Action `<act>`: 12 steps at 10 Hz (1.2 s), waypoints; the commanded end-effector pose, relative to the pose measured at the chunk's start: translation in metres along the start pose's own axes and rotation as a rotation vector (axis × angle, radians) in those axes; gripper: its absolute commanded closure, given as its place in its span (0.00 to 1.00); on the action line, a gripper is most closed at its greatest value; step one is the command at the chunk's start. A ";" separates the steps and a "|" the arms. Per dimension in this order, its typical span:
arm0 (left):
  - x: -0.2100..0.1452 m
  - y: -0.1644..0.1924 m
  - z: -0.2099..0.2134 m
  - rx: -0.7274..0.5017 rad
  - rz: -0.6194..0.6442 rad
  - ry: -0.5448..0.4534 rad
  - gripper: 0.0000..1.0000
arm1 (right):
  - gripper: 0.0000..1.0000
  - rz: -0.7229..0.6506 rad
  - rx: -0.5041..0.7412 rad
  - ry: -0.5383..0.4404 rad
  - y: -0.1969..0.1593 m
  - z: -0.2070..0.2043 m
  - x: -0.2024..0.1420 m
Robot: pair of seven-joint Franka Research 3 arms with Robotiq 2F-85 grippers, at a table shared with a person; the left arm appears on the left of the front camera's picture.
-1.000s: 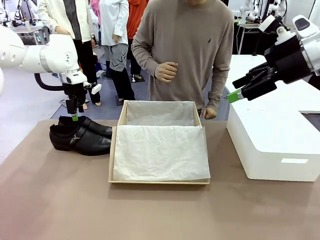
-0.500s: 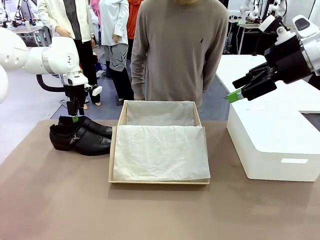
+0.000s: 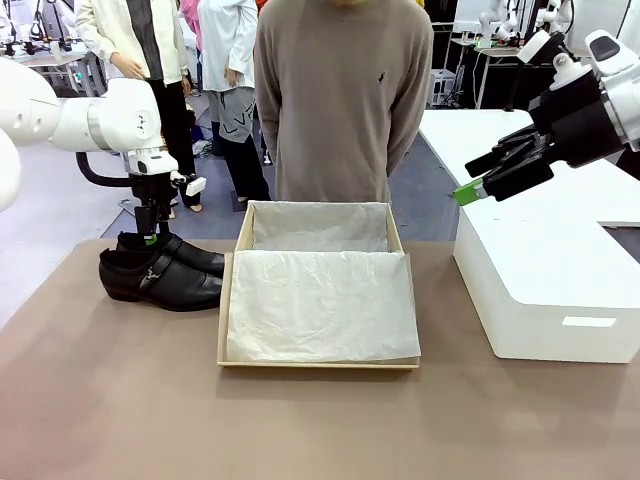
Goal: Pack the shoes into the box.
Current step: Place one shoe of the Shoes into the Shoes Box.
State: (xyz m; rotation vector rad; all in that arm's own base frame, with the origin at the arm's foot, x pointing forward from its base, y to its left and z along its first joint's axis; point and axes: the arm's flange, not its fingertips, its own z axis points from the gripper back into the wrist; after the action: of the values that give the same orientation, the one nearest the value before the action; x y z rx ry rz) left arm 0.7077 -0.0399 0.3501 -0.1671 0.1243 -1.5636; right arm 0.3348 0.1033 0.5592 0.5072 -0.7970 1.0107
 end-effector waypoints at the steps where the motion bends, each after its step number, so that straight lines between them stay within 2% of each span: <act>1: 0.001 -0.001 -0.003 -0.018 -0.005 0.004 0.00 | 0.00 0.023 0.015 -0.023 -0.003 -0.002 0.000; 2: 0.001 -0.001 -0.004 -0.026 -0.003 0.001 0.00 | 0.00 0.023 0.015 -0.023 -0.003 -0.002 0.000; 3: -0.001 -0.002 -0.012 -0.025 -0.006 0.000 0.14 | 0.00 0.023 0.015 -0.023 -0.003 -0.002 0.000; 7: -0.006 -0.004 -0.024 -0.035 0.002 -0.001 0.94 | 0.00 0.023 0.015 -0.023 -0.003 -0.002 0.000; 8: -0.007 -0.004 -0.025 -0.035 0.003 -0.004 1.00 | 0.00 0.023 0.015 -0.023 -0.003 -0.002 0.000; 12: -0.009 -0.005 -0.027 -0.039 0.005 0.003 1.00 | 0.00 0.023 0.015 -0.023 -0.003 -0.002 0.000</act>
State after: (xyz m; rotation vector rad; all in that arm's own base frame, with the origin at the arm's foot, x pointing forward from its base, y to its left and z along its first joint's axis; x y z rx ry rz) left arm 0.7032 -0.0364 0.3349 -0.2040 0.1572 -1.5574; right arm 0.3348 0.1031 0.5592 0.5064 -0.7969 1.0106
